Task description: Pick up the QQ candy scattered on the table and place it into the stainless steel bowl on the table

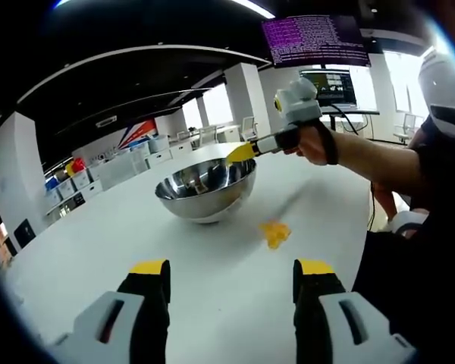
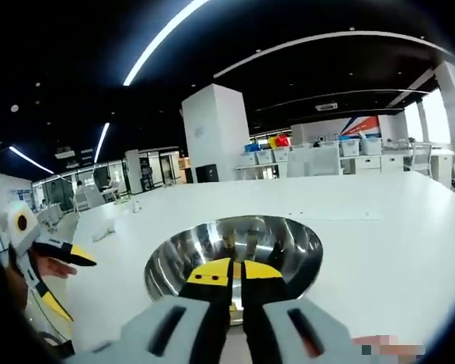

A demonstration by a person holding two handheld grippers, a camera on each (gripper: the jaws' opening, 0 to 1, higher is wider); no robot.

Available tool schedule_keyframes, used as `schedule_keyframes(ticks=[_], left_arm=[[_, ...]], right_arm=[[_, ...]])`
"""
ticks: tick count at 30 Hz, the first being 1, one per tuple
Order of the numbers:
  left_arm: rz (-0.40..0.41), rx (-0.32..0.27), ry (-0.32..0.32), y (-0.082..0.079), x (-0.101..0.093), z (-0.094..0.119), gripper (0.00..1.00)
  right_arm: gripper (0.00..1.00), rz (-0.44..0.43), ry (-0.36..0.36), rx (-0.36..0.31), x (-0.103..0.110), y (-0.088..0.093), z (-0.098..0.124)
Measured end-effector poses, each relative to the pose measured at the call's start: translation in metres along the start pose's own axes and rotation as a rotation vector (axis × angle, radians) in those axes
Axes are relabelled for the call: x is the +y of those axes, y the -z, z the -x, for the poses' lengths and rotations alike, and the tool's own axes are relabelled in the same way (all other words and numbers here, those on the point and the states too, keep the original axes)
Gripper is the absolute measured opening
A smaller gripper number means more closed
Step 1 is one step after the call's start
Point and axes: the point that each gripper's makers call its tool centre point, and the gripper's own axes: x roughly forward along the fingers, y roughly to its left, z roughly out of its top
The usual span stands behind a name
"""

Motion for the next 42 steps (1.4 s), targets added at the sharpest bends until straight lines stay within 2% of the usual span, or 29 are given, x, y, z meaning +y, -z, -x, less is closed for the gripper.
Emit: schedule_keyframes(ticks=[17,18,21,22,24,37,42], left_arm=[[-0.001,-0.004,0.011,-0.001,-0.004,-0.002,0.65],[-0.002,-0.004,0.012,-0.001,-0.004,-0.002,0.65],[-0.001,0.006,0.013,0.001,-0.004,-0.004,0.65],[-0.001,0.008,0.013,0.002,-0.005,-0.004,0.65],[-0.003,0.011,0.017,0.002,-0.006,-0.004,0.65],[-0.008,0.006,0.016,-0.001,-0.008,-0.003,0.65],[-0.01,0.007,0.013,-0.002,-0.008,-0.002,0.65]], right_arm=[[0.03,0.026,0.008,0.01,-0.001,0.002,0.002],[0.04,0.037,0.003,0.005,0.0,0.002,0.002],[0.24,0.068,0.006,-0.018,0.001,-0.001,0.001],[0.25,0.071,0.007,-0.021,0.001,-0.001,0.001],[0.18,0.075,0.004,-0.025,0.001,-0.001,0.003],[0.19,0.06,0.006,-0.063,0.001,-0.014,0.013],[0.19,0.077,0.013,-0.114,0.004,-0.031,0.026]])
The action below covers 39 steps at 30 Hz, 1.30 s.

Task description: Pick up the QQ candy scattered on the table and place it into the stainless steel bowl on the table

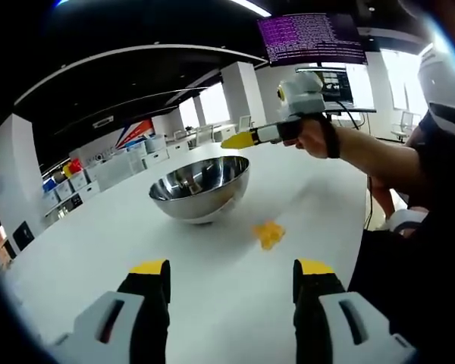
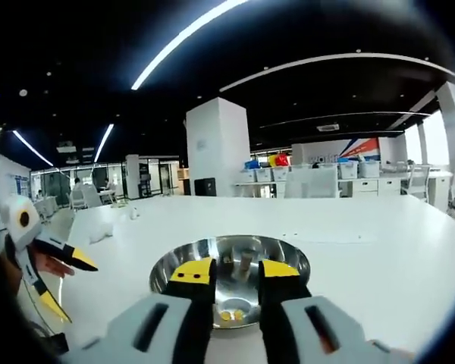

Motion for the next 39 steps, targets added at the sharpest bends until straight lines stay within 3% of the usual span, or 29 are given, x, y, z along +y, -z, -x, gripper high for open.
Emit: schedule_keyframes(ticks=[9,11,14,17,24,29,34,39], left_arm=[[-0.007,-0.004,0.002,-0.003,-0.001,0.001,0.65],[-0.011,-0.005,0.0,-0.004,-0.001,0.001,0.65],[-0.011,-0.006,0.0,-0.005,-0.001,0.002,0.65],[-0.011,-0.007,-0.004,-0.005,0.0,0.003,0.65],[-0.014,-0.011,-0.003,-0.006,-0.001,0.004,0.65],[-0.018,-0.015,-0.007,-0.009,-0.001,0.005,0.65],[-0.018,-0.01,-0.011,-0.007,-0.001,0.005,0.65],[-0.012,-0.007,-0.01,-0.005,-0.002,0.006,0.65]], right_arm=[[0.18,0.046,-0.036,-0.1,0.015,-0.055,0.025],[0.16,0.037,-0.08,-0.118,0.028,-0.066,0.034],[0.15,-0.042,-0.163,-0.121,0.05,-0.071,0.045],[0.15,-0.04,-0.188,-0.114,0.061,-0.067,0.052],[0.15,-0.017,-0.223,-0.025,0.076,-0.031,0.065],[0.15,0.02,-0.2,0.035,0.074,0.0,0.069],[0.15,0.062,-0.17,0.117,0.073,0.045,0.068],[0.13,0.042,-0.188,0.215,0.082,0.093,0.067]])
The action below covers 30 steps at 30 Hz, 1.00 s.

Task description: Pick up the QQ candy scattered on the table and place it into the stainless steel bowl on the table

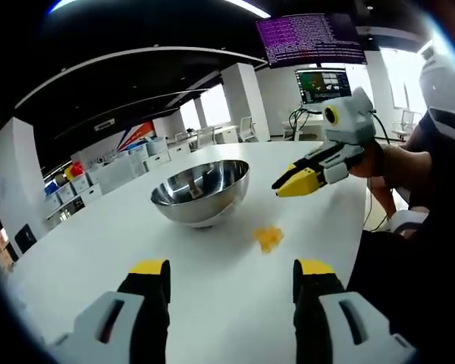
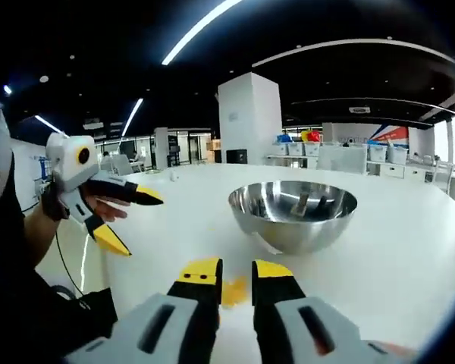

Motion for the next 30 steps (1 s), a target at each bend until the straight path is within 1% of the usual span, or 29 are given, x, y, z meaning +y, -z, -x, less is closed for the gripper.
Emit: schedule_keyframes(ticks=[2,4,10,14,18,30], left_arm=[[0.001,0.002,0.001,0.001,0.0,0.0,0.65],[0.0,0.006,0.002,0.002,0.0,-0.001,0.65],[-0.001,0.005,0.005,0.001,-0.001,-0.002,0.65],[-0.002,0.008,0.008,0.002,-0.002,-0.003,0.65],[-0.002,0.006,0.01,0.001,-0.003,-0.004,0.65],[0.0,0.005,0.006,0.002,-0.001,-0.003,0.65]], right_arm=[[0.12,-0.003,0.001,0.025,0.001,0.012,-0.004],[0.12,-0.002,0.002,0.04,0.003,0.02,-0.006],[0.08,-0.005,-0.011,0.089,0.01,0.037,-0.01],[0.08,-0.008,-0.019,0.096,0.013,0.037,-0.012],[0.08,-0.001,-0.013,0.116,0.011,0.042,-0.014],[0.08,-0.001,-0.016,0.117,0.009,0.044,-0.02]])
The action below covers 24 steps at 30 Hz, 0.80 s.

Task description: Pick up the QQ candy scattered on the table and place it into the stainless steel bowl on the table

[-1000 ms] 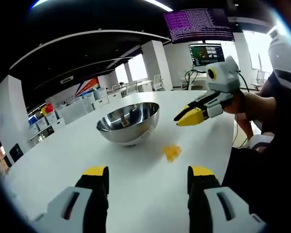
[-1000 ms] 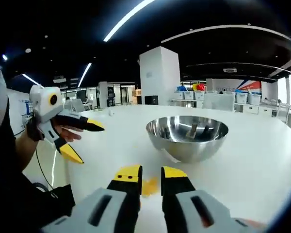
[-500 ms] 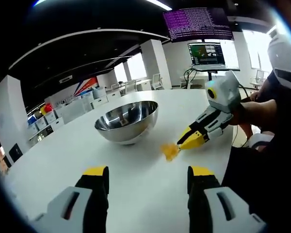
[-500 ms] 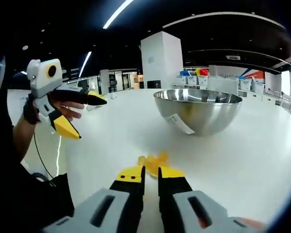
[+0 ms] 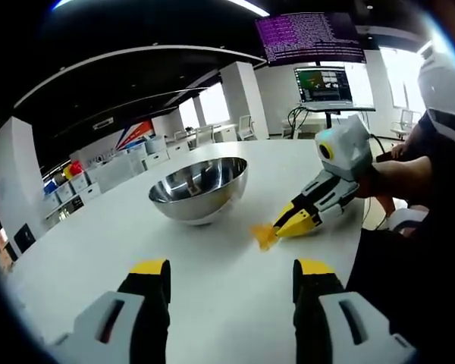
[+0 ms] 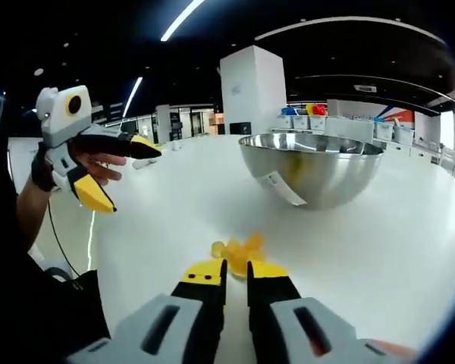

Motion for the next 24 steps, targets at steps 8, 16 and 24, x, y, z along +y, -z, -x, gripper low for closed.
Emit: schedule_keyframes(ticks=[8,16,24], left_arm=[[0.002,-0.002,0.005,0.0011,0.0001,-0.003,0.65],[0.0,0.002,0.007,0.0011,-0.0012,-0.0037,0.65],[-0.002,0.006,0.0,0.0011,0.0001,-0.0014,0.65]], right_arm=[[0.05,0.029,0.008,0.001,0.0023,0.0013,-0.0002],[0.04,0.046,0.012,0.004,0.0029,0.0012,0.001],[0.02,0.037,0.003,-0.005,0.0059,-0.0024,0.0042]])
